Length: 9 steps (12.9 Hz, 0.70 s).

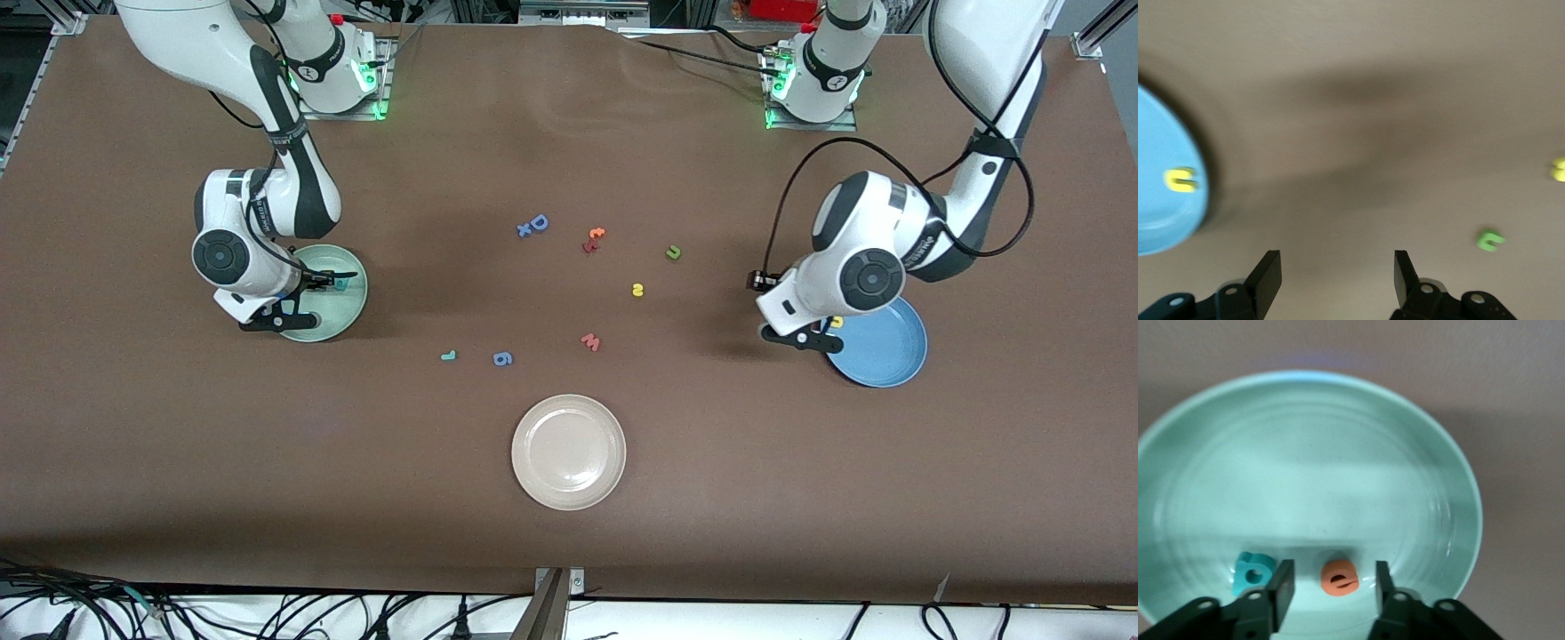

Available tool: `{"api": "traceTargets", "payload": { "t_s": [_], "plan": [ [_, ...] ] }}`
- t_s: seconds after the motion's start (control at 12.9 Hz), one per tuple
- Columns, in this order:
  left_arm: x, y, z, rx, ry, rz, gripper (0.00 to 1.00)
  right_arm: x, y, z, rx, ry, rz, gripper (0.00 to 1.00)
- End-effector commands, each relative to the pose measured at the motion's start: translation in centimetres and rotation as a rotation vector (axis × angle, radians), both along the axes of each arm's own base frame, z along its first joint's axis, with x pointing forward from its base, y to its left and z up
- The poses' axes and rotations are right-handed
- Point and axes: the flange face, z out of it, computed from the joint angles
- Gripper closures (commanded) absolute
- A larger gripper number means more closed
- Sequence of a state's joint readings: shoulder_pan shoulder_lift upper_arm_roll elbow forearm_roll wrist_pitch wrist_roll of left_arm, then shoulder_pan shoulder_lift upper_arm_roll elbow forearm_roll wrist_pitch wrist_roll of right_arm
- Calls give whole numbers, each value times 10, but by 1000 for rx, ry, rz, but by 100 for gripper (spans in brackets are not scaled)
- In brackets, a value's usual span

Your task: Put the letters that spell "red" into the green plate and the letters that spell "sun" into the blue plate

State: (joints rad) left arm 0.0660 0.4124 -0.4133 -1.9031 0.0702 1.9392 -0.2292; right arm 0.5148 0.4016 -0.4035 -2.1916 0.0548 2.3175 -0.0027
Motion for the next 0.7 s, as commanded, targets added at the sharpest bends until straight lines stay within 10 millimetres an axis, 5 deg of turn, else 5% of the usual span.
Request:
{"api": "traceTargets", "payload": {
  "t_s": [0.0,0.39,0.62],
  "plan": [
    [-18,-43,14,-1,2,30,23,15,17,44,44,-86,-22,11],
    [-50,-120,26,27,-86,-52,20,49,113,62,43,-178,-161,14],
    [-54,-138,27,25,-188,-200,13,69,176,50,46,-220,-283,16]
  ]
}}
